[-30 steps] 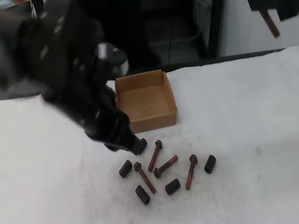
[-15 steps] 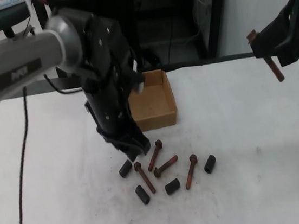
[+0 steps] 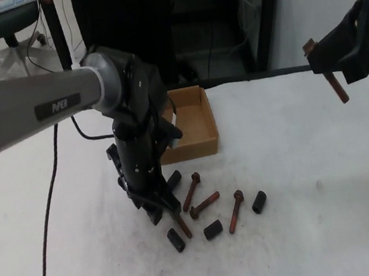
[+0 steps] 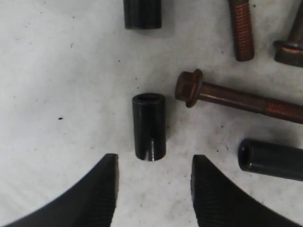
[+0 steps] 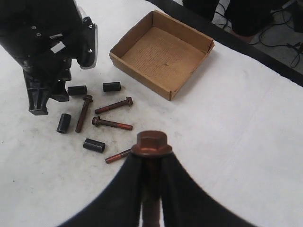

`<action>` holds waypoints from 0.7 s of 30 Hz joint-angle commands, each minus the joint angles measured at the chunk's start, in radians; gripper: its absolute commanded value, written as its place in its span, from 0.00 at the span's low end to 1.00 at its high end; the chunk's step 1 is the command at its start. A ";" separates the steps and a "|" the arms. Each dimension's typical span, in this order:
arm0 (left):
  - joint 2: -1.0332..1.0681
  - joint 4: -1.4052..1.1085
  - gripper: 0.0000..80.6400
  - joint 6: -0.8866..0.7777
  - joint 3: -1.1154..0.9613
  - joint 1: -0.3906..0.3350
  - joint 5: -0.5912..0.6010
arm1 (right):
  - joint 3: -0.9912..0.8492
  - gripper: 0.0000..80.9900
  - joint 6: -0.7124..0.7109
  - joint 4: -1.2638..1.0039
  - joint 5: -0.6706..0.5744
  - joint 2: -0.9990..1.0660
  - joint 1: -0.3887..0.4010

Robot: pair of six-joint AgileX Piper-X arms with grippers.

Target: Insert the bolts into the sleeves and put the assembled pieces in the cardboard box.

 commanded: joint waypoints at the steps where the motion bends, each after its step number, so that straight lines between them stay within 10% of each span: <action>1: 0.002 -0.032 0.56 -0.009 -0.007 -0.004 -0.012 | -0.005 0.01 0.007 0.002 -0.015 -0.006 -0.004; 21: 0.002 -0.084 0.56 -0.009 -0.007 -0.004 0.000 | -0.005 0.01 0.007 0.002 -0.015 -0.006 -0.004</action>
